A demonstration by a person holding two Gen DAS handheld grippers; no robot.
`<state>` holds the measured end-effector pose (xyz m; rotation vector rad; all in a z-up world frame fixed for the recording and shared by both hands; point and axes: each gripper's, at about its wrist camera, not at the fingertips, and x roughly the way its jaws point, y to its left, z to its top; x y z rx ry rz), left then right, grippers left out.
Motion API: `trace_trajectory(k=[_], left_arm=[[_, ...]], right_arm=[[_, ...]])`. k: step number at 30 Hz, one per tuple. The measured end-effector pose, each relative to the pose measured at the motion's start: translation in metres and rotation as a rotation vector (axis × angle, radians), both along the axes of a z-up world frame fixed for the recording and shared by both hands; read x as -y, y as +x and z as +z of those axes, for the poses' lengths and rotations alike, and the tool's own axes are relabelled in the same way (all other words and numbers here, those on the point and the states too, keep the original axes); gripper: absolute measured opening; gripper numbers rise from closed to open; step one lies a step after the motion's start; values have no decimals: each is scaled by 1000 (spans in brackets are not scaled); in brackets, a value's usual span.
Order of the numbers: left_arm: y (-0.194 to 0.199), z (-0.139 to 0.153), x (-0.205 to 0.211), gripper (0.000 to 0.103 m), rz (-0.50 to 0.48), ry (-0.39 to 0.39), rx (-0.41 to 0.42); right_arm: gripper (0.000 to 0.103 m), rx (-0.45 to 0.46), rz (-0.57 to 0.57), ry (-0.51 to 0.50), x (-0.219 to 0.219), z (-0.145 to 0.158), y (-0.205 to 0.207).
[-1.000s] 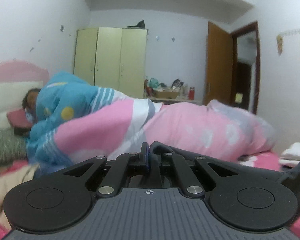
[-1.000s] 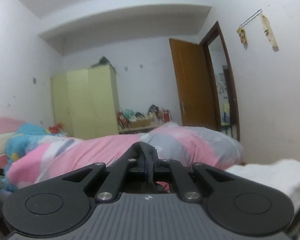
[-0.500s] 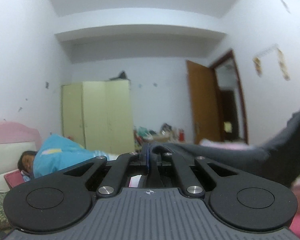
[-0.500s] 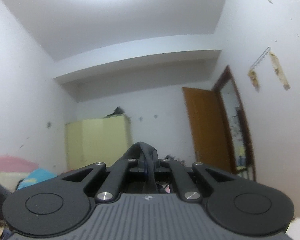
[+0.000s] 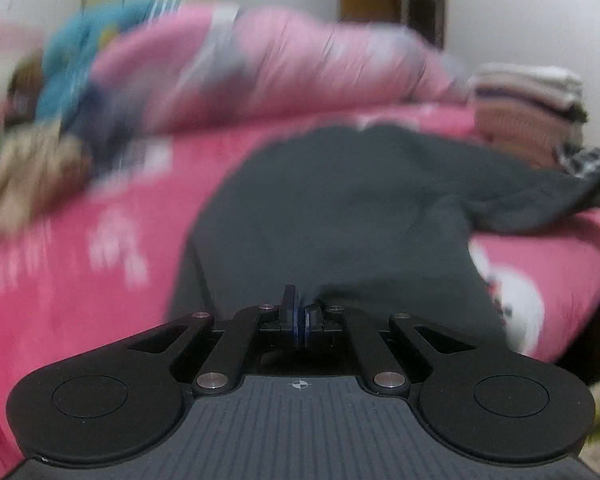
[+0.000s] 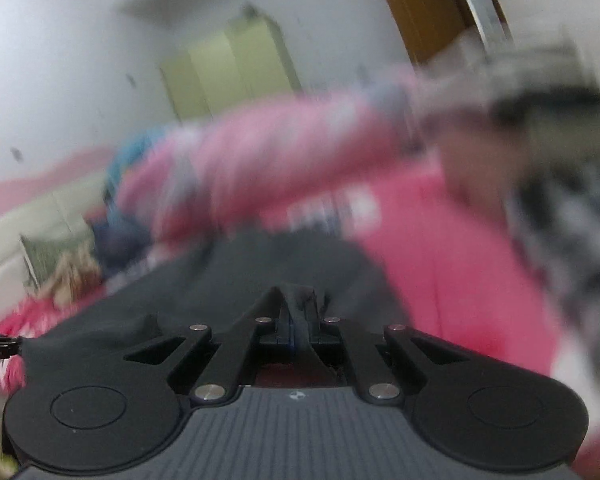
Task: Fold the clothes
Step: 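Lay the garment flat on the bed and open both grippers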
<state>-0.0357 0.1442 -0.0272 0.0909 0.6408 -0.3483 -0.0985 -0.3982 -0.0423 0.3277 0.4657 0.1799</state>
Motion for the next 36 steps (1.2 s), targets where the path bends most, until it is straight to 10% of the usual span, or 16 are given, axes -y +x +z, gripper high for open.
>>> trace_trajectory(k=[13,22,36], left_arm=[[-16,23,-38,54,80,-174,-27],[0,33,-53,60,159,-292,30],[84,-8,-39,61,370,-153,-94]], right_arm=[[26,-74,-189,-57,13,14,-52],[27,-10,-278,17,30,33,-51],[27,-65,-69,-7,-39,12,59]])
